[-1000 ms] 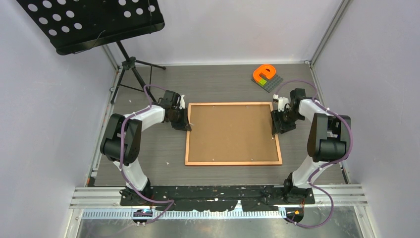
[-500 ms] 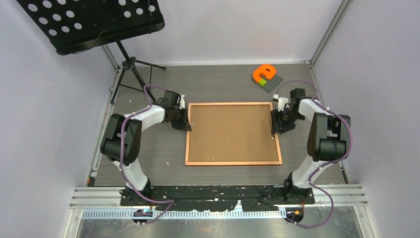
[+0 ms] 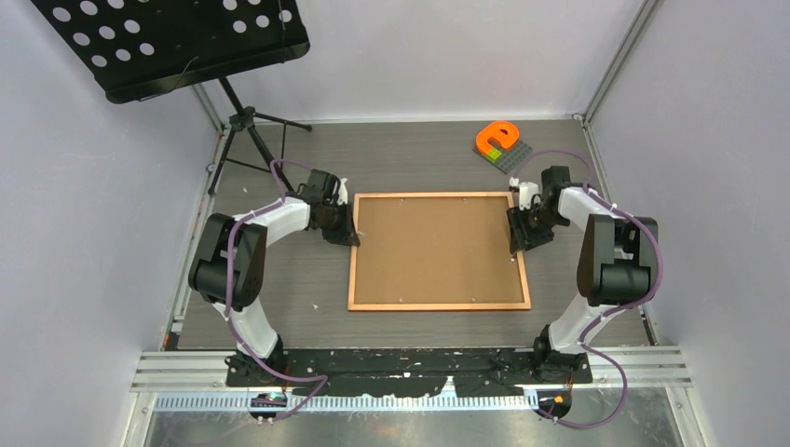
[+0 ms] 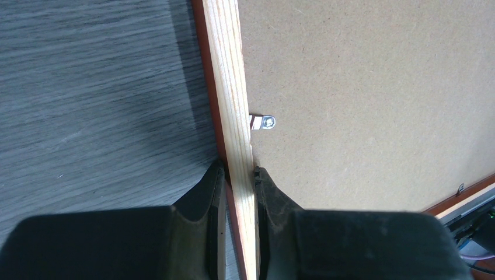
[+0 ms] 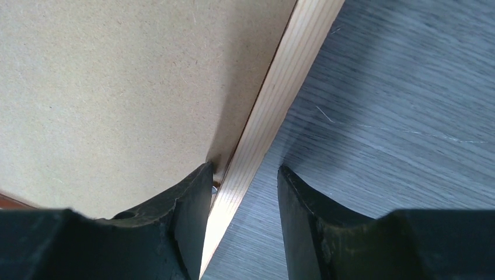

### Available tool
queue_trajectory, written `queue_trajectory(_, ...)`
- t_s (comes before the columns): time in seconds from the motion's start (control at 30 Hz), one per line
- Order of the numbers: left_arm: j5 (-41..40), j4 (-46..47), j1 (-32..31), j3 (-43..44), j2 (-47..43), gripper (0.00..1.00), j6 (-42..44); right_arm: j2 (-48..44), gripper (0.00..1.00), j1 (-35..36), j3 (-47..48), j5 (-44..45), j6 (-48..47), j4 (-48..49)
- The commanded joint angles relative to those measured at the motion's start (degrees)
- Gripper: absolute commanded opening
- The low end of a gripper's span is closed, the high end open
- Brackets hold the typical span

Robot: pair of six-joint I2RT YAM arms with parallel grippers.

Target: Put the photo into the frame

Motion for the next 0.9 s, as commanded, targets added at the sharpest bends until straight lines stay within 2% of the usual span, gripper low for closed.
queue_trajectory(0.0, 0.5, -2.0, 0.0, -0.3, 1.4, 0.0, 2.4, -0.6, 0.5, 1.8, -2.4, 1.3, -2.1, -0.9)
queue_trajectory(0.3, 0.4, -2.0, 0.3, -0.2, 1.6, 0.0, 2.5, -0.6, 0.5, 1.8, -1.3, 1.5, -7.0, -2.8)
queue_trajectory(0.53, 0.3, -2.1, 0.4, -0.2, 1.5, 0.0, 2.5, 0.0, 0.44, 1.7, 1.0, 2.1, -10.3, -5.0)
queue_trajectory(0.87, 0.4, -2.1, 0.4, -0.2, 1.8, 0.0, 2.5, 0.7, 0.43, 1.1, 2.4, 1.4, -13.9, -7.4)
